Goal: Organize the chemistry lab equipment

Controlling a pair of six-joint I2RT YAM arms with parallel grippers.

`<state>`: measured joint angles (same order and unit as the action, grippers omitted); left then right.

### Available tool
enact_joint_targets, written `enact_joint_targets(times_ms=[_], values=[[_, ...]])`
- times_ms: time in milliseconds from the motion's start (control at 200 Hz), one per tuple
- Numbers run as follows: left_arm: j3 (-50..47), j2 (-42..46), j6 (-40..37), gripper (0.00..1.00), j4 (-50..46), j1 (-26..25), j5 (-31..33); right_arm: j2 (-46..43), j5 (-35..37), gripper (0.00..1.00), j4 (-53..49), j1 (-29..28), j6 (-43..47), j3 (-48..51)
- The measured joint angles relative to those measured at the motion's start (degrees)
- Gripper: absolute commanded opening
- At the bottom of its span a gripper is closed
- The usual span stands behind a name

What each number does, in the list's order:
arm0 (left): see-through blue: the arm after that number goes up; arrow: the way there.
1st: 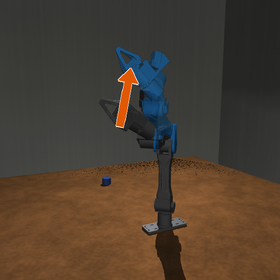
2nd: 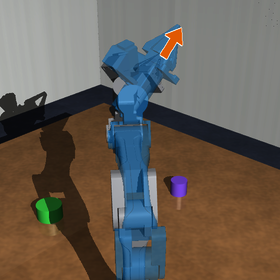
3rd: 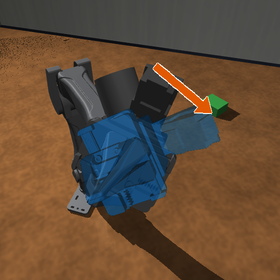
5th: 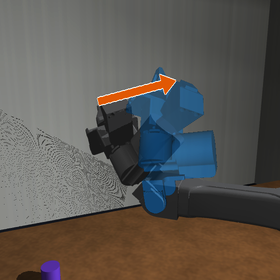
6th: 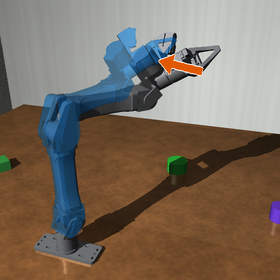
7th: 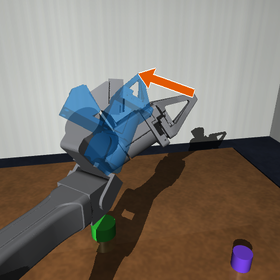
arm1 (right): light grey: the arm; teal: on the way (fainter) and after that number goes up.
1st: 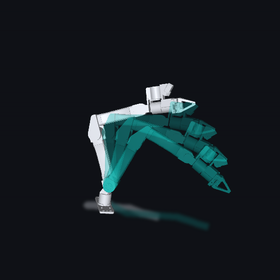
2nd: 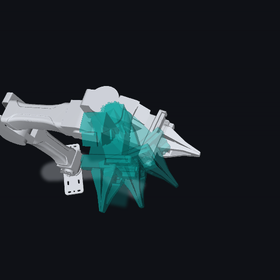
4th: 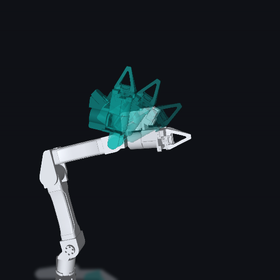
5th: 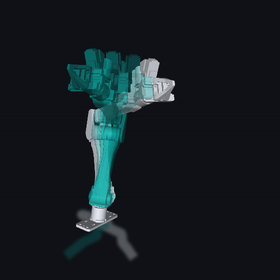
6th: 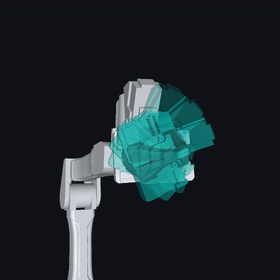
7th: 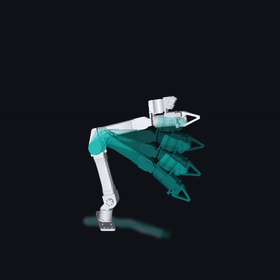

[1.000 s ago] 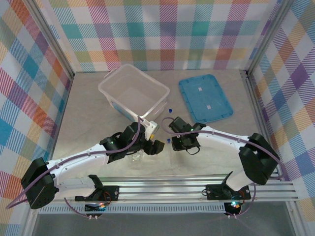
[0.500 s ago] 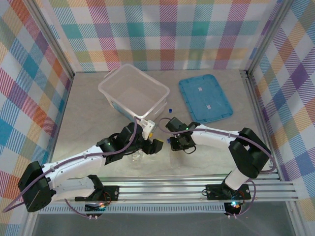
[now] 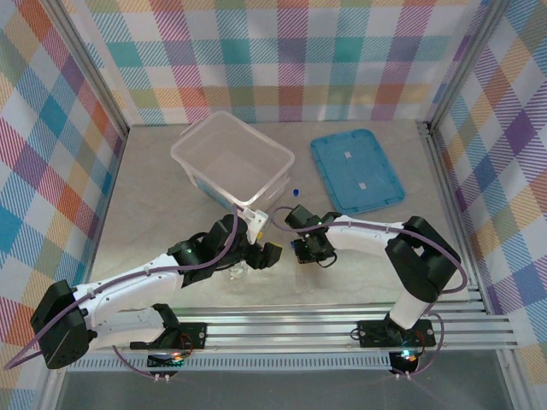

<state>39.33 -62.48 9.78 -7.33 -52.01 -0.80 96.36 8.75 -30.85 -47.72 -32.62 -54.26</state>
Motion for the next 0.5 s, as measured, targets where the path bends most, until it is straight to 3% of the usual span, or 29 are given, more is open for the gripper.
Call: enact_joint_targets(times_ms=[500], values=[[-0.94, 1.22, 0.02, 0.73, -0.04, 0.0, 0.39, 1.27, 1.14, 0.14, -1.79, 0.0, -0.22, -1.73]])
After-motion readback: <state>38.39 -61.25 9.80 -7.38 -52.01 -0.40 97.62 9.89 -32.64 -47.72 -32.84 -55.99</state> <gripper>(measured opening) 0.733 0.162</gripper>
